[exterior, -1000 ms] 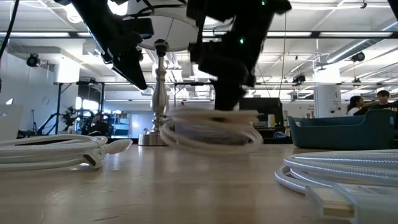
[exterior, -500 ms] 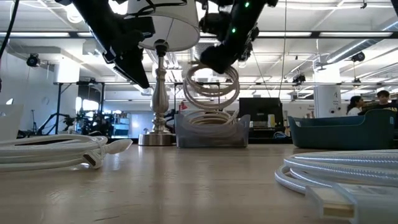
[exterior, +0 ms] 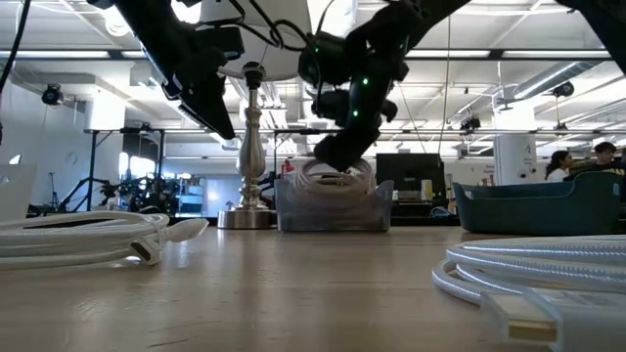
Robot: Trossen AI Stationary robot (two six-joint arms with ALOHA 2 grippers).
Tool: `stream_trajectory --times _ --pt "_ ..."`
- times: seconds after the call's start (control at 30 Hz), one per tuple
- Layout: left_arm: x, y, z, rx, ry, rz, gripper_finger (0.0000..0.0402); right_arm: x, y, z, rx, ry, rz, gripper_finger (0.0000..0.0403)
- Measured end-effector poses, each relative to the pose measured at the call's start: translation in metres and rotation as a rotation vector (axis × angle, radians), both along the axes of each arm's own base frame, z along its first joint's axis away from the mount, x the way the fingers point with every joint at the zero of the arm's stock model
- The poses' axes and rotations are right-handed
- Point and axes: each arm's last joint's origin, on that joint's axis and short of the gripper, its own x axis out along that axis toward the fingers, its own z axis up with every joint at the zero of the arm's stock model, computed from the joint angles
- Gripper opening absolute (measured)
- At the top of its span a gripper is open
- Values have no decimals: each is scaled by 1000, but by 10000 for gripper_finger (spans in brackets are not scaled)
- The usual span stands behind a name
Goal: Sort HDMI cables
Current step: Put the light brown HDMI cable into the black bin
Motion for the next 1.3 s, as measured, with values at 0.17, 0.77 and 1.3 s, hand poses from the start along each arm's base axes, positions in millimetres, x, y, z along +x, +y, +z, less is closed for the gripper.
stream_trajectory --times 0.17,0.77,1.3 --pt "0 0 0 0 -1 0 125 3 -3 -12 -3 52 14 51" --pt "1 0 1 0 -9 -1 125 -2 -1 16 5 -13 34 133" --pt "1 0 1 -1 -11 0 125 -7 7 17 51 -7 35 141"
